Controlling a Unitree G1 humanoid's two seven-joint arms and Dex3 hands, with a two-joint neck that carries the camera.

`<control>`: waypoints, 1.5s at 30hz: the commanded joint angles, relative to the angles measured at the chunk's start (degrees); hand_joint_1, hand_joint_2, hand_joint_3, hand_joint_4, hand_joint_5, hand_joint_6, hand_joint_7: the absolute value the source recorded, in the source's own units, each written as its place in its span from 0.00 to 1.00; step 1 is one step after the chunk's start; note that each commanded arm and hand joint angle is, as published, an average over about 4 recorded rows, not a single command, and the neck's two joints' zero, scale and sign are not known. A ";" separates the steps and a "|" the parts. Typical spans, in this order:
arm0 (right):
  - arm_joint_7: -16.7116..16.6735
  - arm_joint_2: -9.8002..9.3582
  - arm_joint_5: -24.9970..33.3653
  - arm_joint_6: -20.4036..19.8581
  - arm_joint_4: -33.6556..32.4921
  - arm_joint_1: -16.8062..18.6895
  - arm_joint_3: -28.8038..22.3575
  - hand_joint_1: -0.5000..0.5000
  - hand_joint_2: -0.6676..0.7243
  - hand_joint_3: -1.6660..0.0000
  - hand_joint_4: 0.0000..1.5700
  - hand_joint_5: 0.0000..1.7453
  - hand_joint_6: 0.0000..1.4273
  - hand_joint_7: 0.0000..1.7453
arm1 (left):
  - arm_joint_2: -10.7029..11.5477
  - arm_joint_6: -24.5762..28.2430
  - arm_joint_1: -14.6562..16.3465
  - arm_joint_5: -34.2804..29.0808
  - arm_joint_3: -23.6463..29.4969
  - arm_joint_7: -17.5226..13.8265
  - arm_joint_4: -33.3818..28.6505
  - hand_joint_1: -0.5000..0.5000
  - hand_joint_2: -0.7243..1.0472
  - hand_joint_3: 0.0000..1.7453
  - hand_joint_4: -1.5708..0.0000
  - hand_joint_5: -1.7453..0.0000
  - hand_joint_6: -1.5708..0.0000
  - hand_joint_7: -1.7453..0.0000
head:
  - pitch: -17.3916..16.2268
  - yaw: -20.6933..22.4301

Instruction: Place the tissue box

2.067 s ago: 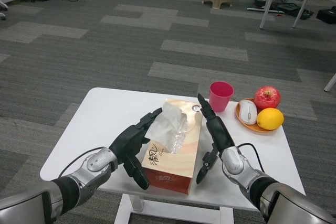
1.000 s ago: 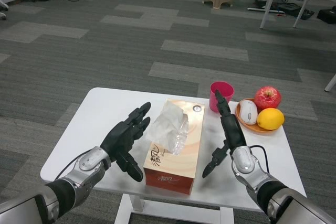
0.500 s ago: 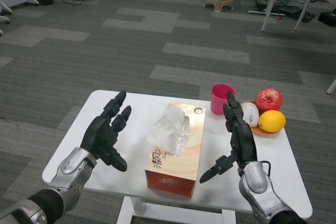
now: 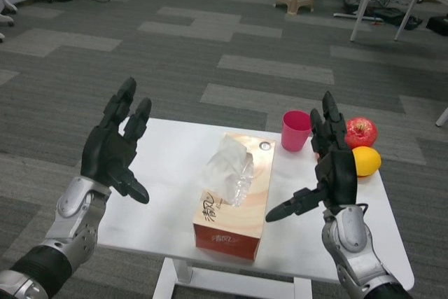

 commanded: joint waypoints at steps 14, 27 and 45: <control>-0.17 -0.24 -0.02 -0.36 -3.29 -0.74 0.79 0.04 0.68 1.00 0.00 0.00 0.00 0.00 | 0.46 0.15 0.06 0.67 -0.72 -0.28 -6.24 1.00 0.20 0.00 1.00 1.00 1.00 1.00 | 0.11 -0.14; -0.12 0.27 -0.02 -0.36 -2.99 -2.43 1.86 0.04 0.68 0.98 0.00 0.00 0.00 0.00 | -0.11 0.15 -0.99 0.98 -1.00 -0.28 -6.68 1.00 0.20 0.00 1.00 1.00 1.00 1.00 | 1.29 0.60; -0.10 -1.18 0.06 -0.36 -1.93 -5.02 3.07 0.04 0.73 1.00 0.00 0.00 0.00 0.00 | -2.02 0.24 -2.29 4.04 0.18 -0.28 -6.40 1.00 0.20 0.00 1.00 1.00 1.00 1.00 | 4.18 2.03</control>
